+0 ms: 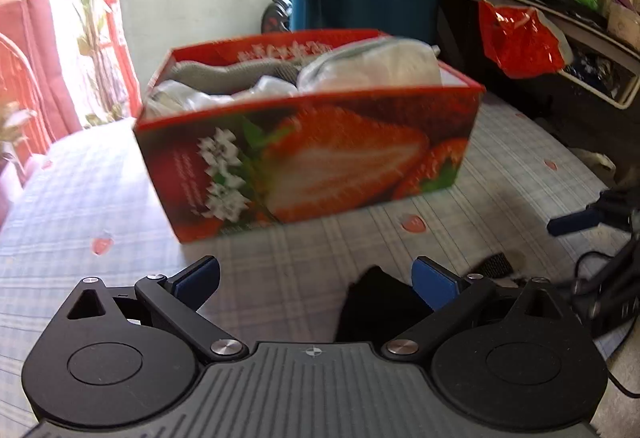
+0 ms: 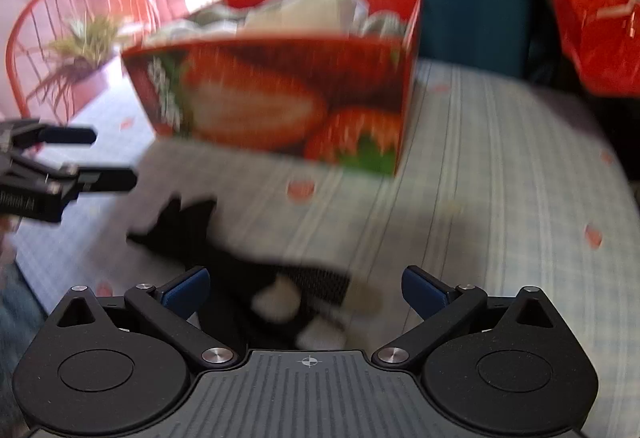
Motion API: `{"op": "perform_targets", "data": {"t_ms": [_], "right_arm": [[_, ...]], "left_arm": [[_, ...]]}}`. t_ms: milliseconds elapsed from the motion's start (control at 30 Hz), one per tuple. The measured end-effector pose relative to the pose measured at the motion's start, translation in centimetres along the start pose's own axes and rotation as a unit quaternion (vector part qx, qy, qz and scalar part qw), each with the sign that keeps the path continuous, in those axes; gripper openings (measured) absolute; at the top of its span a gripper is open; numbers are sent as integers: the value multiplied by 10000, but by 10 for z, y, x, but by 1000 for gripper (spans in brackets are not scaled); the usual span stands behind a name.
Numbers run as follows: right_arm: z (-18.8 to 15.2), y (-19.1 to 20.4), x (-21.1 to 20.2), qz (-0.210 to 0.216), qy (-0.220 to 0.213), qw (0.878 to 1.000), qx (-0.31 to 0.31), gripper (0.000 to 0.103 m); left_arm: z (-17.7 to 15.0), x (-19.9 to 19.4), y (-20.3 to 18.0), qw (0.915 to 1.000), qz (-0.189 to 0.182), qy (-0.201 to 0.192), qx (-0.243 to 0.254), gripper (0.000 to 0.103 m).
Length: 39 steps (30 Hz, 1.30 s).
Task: Organize soft objects
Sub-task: 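Move both grippers to the black dotted gloves and close on them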
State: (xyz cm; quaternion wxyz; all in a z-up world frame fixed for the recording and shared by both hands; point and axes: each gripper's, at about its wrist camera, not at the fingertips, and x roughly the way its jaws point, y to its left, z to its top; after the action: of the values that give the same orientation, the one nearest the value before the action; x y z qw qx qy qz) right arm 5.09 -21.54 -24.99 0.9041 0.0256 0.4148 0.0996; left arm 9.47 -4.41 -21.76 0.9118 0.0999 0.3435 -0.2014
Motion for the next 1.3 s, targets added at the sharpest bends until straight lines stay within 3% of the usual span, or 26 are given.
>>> {"op": "perform_targets", "data": {"t_ms": [133, 200, 233, 300, 333, 400, 600, 767, 967, 1167, 1300], "right_arm": [[-15, 5, 8, 26, 297, 9994, -194, 92], [-18, 6, 12, 63, 405, 9988, -271, 79], [-18, 7, 14, 78, 434, 9986, -289, 79], [-16, 8, 16, 97, 355, 9986, -376, 64], [-14, 9, 17, 143, 324, 9985, -421, 60], [-8, 9, 20, 196, 289, 9983, -461, 53], [7, 6, 33, 241, 95, 9986, -462, 37], [12, 7, 43, 389, -119, 9990, -183, 29], [11, 20, 51, 526, -340, 9980, -124, 27], [5, 30, 52, 556, -576, 9967, 122, 24], [1, 32, 49, 552, -644, 9964, 95, 23]], "left_arm": [[-11, 11, -6, 9997, -238, 99, 33, 101], [-16, 18, -8, 9991, -385, 184, -26, 98], [-18, 22, -7, 9987, -458, 234, -65, 91], [-22, 31, -6, 9975, -597, 350, -154, 80], [-24, 34, -5, 9967, -672, 400, -198, 70], [-28, 37, -4, 9951, -827, 473, -257, 60], [-34, 35, -1, 9967, -663, 421, -207, 43], [-39, 28, 9, 9979, -390, 369, -362, 38], [-45, 21, 18, 9985, -53, 250, -480, 36], [-49, 13, 24, 9977, 117, 37, -670, 18], [-49, 12, 22, 9979, 127, 4, -640, 15]]}}
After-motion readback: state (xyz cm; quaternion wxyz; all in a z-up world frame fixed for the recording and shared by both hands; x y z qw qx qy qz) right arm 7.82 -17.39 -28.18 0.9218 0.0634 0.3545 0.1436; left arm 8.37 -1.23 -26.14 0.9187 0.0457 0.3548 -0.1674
